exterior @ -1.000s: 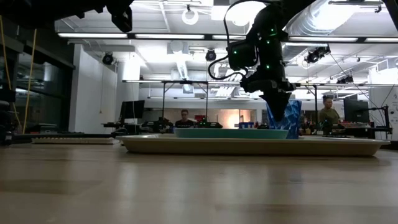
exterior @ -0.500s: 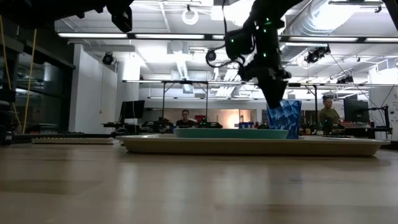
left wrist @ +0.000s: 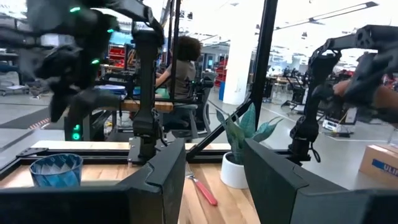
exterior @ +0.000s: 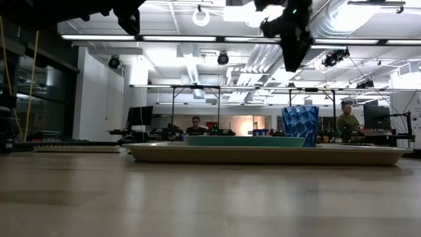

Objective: Pick and place plate/cup/fork/spoon on tray
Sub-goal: Put the blue spoon on the gray tray beside the blue plate

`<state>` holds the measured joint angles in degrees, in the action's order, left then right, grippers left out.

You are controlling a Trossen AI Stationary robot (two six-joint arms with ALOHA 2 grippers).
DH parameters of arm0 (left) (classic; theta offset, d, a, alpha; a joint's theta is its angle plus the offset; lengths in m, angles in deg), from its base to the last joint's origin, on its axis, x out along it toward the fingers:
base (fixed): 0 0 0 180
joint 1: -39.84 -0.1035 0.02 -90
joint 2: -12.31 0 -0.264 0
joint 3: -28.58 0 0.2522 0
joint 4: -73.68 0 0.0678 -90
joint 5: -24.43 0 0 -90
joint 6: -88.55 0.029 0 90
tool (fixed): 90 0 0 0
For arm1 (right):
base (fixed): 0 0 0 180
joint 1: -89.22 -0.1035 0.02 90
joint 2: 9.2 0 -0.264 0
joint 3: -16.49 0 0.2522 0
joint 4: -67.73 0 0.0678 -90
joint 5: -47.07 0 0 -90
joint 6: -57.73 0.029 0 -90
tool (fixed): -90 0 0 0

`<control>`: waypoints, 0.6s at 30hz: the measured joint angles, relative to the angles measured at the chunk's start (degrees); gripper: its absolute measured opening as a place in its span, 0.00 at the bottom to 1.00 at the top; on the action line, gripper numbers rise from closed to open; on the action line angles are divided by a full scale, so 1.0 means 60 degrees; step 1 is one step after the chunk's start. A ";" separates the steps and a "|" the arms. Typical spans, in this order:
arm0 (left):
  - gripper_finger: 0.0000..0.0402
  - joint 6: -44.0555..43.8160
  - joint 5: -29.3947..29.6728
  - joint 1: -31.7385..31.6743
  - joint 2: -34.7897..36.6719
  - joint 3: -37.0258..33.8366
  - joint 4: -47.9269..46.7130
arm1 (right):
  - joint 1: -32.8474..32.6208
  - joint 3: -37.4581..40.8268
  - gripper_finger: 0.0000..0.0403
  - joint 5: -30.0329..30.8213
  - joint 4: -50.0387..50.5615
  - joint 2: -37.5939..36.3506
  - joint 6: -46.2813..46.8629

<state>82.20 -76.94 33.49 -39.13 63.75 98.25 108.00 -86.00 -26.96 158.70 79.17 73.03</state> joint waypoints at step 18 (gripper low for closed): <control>0.35 0.0345 0.0615 0.0000 0.0000 0.0000 0.0002 | -0.2357 0.9485 0.45 -0.0493 -1.4463 -0.5995 -0.0742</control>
<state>84.28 -73.26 33.49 -39.13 63.75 98.26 93.86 -29.09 -29.92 71.92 43.20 68.58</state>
